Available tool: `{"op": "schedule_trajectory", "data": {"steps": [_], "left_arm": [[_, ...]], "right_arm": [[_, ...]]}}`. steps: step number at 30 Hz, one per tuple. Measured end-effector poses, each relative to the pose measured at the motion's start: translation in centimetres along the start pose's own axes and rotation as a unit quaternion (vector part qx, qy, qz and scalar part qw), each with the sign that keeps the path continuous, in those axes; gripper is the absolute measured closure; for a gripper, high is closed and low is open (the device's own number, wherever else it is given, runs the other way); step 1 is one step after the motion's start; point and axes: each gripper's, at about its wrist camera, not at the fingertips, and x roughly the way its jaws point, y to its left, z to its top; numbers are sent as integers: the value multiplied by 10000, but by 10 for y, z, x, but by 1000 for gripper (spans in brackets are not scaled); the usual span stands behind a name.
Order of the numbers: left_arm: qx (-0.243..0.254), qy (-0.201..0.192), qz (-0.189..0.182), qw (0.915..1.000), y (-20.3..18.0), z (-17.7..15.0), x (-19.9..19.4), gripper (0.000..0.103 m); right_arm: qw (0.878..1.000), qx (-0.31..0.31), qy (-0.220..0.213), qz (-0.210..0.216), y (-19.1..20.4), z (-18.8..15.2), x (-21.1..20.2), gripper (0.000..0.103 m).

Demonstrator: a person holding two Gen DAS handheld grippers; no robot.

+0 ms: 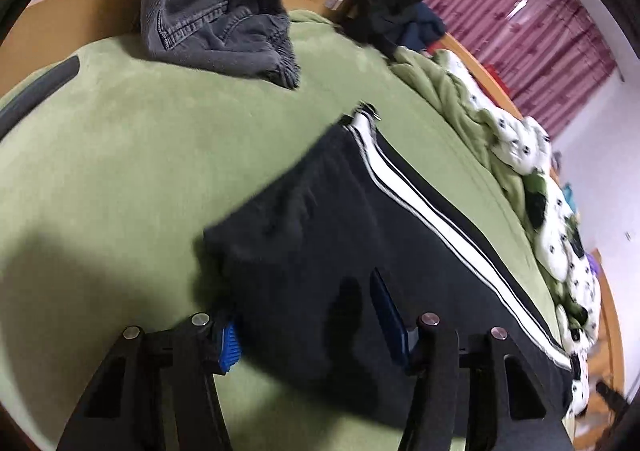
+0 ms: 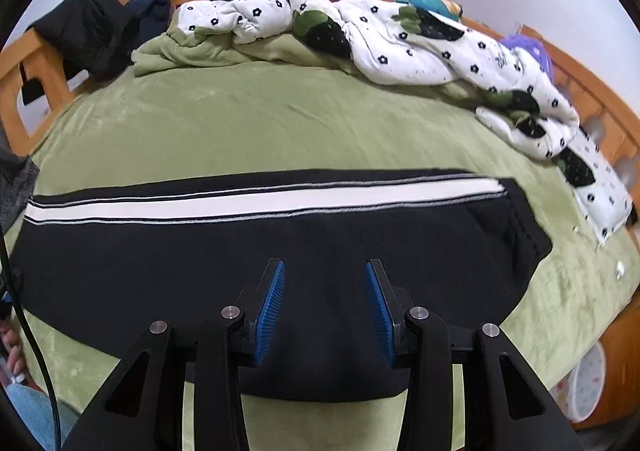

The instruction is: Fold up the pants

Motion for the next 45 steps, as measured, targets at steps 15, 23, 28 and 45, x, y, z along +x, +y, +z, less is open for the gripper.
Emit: {"op": "schedule_trajectory", "data": {"steps": [15, 23, 28, 45], "left_arm": [[1728, -618, 517, 9817, -91, 37, -64, 88], [3214, -1326, 927, 9330, -248, -7, -102, 88], [4117, -1049, 161, 9051, -356, -83, -78, 89], [4149, 1010, -954, 8992, -395, -266, 16, 57]], "right_arm": [[9877, 1099, -626, 921, -73, -1, 20, 60], [9830, 1237, -699, 1161, -108, -4, 61, 61], [9847, 947, -1349, 560, -119, -3, 36, 61], [9776, 1612, -1080, 812, -175, -33, 44, 56]]}}
